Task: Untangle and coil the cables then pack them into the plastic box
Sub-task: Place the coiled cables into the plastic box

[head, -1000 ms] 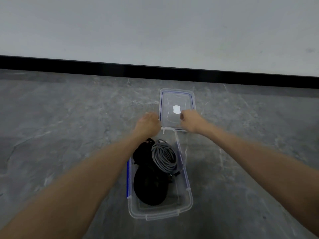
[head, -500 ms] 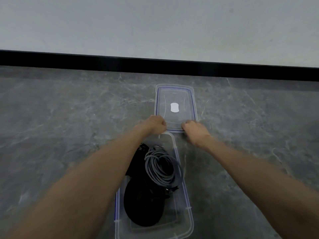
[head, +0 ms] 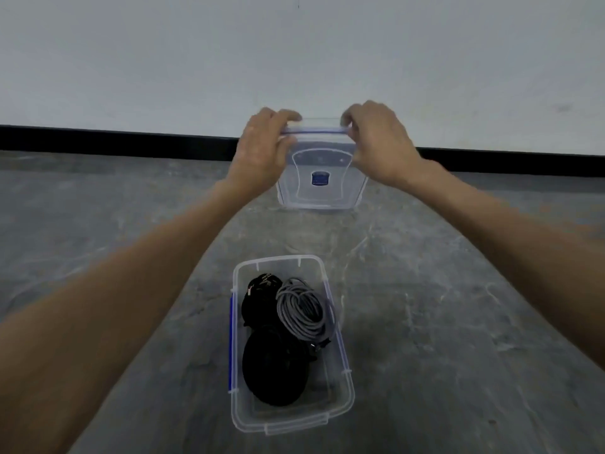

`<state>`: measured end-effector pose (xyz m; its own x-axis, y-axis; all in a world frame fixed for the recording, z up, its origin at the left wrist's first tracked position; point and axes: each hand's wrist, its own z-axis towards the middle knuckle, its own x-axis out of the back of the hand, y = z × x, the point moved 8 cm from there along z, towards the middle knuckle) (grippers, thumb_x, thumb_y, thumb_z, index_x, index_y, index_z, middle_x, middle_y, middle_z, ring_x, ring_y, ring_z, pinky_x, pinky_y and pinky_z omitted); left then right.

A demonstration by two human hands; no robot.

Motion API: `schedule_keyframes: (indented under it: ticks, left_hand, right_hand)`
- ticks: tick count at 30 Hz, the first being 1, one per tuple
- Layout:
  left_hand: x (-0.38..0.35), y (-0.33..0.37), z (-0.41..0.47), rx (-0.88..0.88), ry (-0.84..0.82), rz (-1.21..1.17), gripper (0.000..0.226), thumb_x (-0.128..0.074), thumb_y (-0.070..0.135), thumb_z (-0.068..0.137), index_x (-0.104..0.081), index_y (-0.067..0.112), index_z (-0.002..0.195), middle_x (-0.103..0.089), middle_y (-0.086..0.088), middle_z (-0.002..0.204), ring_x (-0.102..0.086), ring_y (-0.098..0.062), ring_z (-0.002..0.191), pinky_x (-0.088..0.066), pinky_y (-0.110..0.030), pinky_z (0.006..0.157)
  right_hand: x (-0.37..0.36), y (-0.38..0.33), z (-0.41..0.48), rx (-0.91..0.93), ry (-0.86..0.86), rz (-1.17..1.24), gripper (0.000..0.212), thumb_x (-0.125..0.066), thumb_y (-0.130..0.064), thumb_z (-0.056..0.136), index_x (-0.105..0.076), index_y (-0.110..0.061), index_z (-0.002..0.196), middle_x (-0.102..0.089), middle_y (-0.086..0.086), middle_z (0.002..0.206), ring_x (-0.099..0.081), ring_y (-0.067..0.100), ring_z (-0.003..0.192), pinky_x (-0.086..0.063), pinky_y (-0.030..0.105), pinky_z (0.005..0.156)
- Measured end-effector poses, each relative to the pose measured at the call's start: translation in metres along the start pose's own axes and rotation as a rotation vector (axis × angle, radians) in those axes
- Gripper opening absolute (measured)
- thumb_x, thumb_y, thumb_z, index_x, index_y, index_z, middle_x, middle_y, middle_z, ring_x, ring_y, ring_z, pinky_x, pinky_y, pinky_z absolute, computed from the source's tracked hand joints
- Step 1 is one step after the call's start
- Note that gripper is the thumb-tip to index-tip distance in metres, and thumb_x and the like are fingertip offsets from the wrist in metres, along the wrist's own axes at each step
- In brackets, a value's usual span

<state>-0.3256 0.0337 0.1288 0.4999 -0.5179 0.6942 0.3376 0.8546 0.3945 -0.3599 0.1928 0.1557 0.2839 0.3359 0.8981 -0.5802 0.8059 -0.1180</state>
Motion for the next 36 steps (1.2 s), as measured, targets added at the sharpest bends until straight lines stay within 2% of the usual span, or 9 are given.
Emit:
schedule_keyframes:
  ticks: [4, 9, 13, 15, 17, 19, 26, 32, 36]
  left_hand:
    - [0.061, 0.036, 0.0, -0.078, -0.018, 0.024, 0.04, -0.044, 0.018, 0.1, -0.049, 0.015, 0.14, -0.047, -0.01, 0.101, -0.045, -0.018, 0.089, -0.029, -0.018, 0.08]
    - [0.07, 0.043, -0.029, 0.018, -0.197, 0.03, 0.04, -0.039, 0.017, 0.102, -0.048, 0.013, 0.141, -0.057, -0.025, 0.114, -0.052, -0.035, 0.109, -0.032, -0.029, 0.091]
    - [0.034, 0.02, -0.078, 0.184, -0.429, 0.002, 0.033, -0.038, 0.01, 0.103, -0.057, 0.004, 0.129, -0.062, -0.021, 0.124, -0.056, -0.035, 0.116, -0.036, -0.032, 0.091]
    - [0.01, 0.004, -0.114, 0.263, -0.59, 0.006, 0.034, -0.035, 0.012, 0.104, -0.057, 0.004, 0.128, -0.063, -0.021, 0.114, -0.058, -0.036, 0.108, -0.038, -0.034, 0.08]
    - [-0.012, -0.013, -0.146, 0.336, -0.72, 0.034, 0.038, -0.032, 0.015, 0.106, -0.051, 0.007, 0.137, -0.06, -0.018, 0.125, -0.055, -0.034, 0.114, -0.038, -0.034, 0.087]
    - [-0.029, -0.025, -0.165, 0.381, -0.786, 0.035, 0.039, -0.031, 0.013, 0.106, -0.047, 0.008, 0.141, -0.056, -0.016, 0.134, -0.051, -0.032, 0.12, -0.036, -0.032, 0.095]
    - [-0.068, -0.057, -0.176, 0.483, -0.653, 0.098, 0.036, -0.034, 0.009, 0.103, -0.052, 0.01, 0.135, -0.048, -0.024, 0.122, -0.051, -0.04, 0.111, -0.038, -0.036, 0.092]
    - [-0.091, -0.073, -0.187, 0.536, -0.574, 0.075, 0.033, -0.036, 0.009, 0.102, -0.056, 0.008, 0.128, -0.054, -0.02, 0.125, -0.053, -0.038, 0.113, -0.037, -0.036, 0.093]
    - [-0.09, -0.067, -0.191, 0.513, -0.533, 0.19, 0.039, -0.044, 0.001, 0.092, -0.05, 0.011, 0.129, -0.051, -0.014, 0.132, -0.052, -0.033, 0.116, -0.039, -0.038, 0.096]
  right_hand:
    - [0.062, -0.024, 0.0, 0.067, 0.012, 0.176, 0.034, -0.039, -0.014, 0.095, -0.055, -0.02, 0.125, -0.051, 0.01, 0.094, -0.046, 0.025, 0.092, -0.035, 0.032, 0.081]
    - [0.059, -0.051, -0.022, 0.108, -0.141, 0.254, 0.034, -0.045, -0.028, 0.099, -0.059, -0.016, 0.128, -0.065, 0.012, 0.11, -0.056, 0.026, 0.1, -0.028, 0.018, 0.073]
    - [-0.006, -0.065, -0.058, 0.124, -0.387, 0.277, 0.043, -0.051, -0.046, 0.093, -0.065, -0.012, 0.116, -0.063, 0.003, 0.084, -0.058, 0.021, 0.079, -0.043, 0.028, 0.073]
    - [-0.053, -0.065, -0.085, 0.081, -0.538, 0.25, 0.046, -0.05, -0.044, 0.096, -0.06, -0.01, 0.126, -0.066, 0.011, 0.104, -0.062, 0.026, 0.096, -0.043, 0.033, 0.087]
    - [-0.095, -0.065, -0.114, 0.004, -0.689, 0.251, 0.052, -0.046, -0.037, 0.1, -0.042, -0.01, 0.144, -0.05, 0.013, 0.141, -0.047, 0.03, 0.128, -0.034, 0.033, 0.104]
    - [-0.122, -0.069, -0.131, -0.021, -0.763, 0.267, 0.054, -0.042, -0.037, 0.102, -0.033, -0.011, 0.149, -0.043, 0.014, 0.147, -0.041, 0.03, 0.134, -0.03, 0.033, 0.108]
    - [-0.169, -0.056, -0.121, -0.087, -0.703, 0.225, 0.04, -0.039, -0.032, 0.103, -0.051, -0.012, 0.135, -0.058, 0.022, 0.118, -0.042, 0.034, 0.12, -0.028, 0.039, 0.104]
    - [-0.203, -0.05, -0.125, -0.141, -0.649, 0.367, 0.031, -0.042, -0.022, 0.102, -0.058, -0.006, 0.123, -0.062, 0.018, 0.119, -0.054, 0.035, 0.111, -0.039, 0.037, 0.09]
    - [-0.211, -0.055, -0.13, -0.127, -0.566, 0.301, 0.04, -0.031, -0.029, 0.105, -0.045, -0.017, 0.14, -0.056, 0.015, 0.129, -0.05, 0.031, 0.118, -0.037, 0.04, 0.101]
